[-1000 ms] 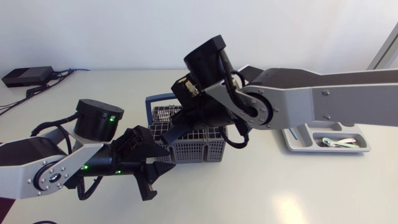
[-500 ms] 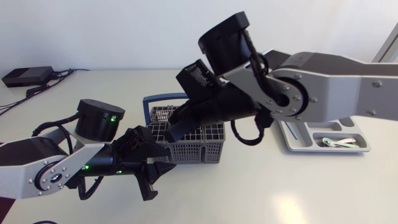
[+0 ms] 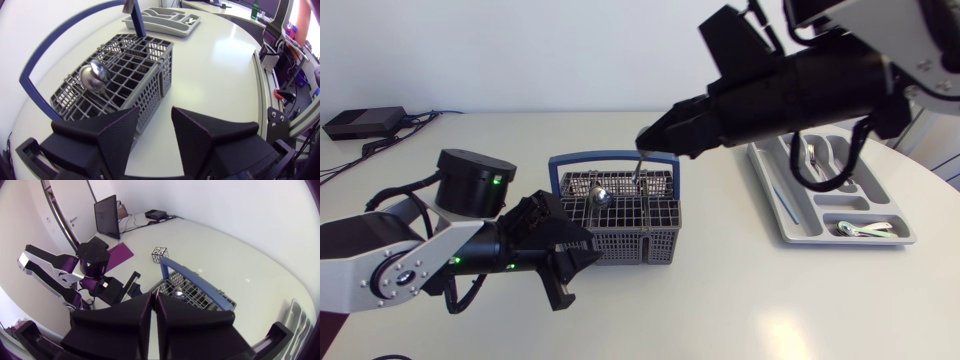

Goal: Transfer all utensils from the basket to the drawer tray.

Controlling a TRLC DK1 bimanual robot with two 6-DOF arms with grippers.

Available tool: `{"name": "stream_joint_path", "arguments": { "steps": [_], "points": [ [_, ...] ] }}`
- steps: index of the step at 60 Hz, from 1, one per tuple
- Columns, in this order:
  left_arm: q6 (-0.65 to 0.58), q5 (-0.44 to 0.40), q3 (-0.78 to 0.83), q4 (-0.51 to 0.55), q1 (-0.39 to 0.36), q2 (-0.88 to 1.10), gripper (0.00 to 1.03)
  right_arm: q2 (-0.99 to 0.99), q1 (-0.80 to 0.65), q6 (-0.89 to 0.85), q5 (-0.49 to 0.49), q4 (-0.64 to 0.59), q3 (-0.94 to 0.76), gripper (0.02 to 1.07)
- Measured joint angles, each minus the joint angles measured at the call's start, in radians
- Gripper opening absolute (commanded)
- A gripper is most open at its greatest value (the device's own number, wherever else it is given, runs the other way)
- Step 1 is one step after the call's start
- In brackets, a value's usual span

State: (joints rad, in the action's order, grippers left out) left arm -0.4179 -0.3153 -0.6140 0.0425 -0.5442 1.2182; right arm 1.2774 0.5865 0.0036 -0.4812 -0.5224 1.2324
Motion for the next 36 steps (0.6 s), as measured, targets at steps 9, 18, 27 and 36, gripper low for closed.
{"name": "stream_joint_path", "arguments": {
  "steps": [9,18,27,36],
  "points": [
    [0.031,0.011,-0.019,-0.005,0.000,-0.018,0.49,-0.061,-0.162,-0.022,-0.048,-0.078,0.000,0.08],
    [0.059,0.035,-0.029,-0.019,0.000,-0.021,0.49,-0.095,-0.408,-0.123,-0.058,-0.142,-0.026,0.08],
    [0.071,0.058,-0.045,-0.019,0.000,-0.021,0.49,-0.097,-0.608,-0.251,-0.058,-0.185,-0.110,0.08],
    [0.084,0.075,-0.060,-0.026,0.000,-0.021,0.49,-0.071,-0.795,-0.406,-0.015,-0.188,-0.171,0.08]
  ]
}}
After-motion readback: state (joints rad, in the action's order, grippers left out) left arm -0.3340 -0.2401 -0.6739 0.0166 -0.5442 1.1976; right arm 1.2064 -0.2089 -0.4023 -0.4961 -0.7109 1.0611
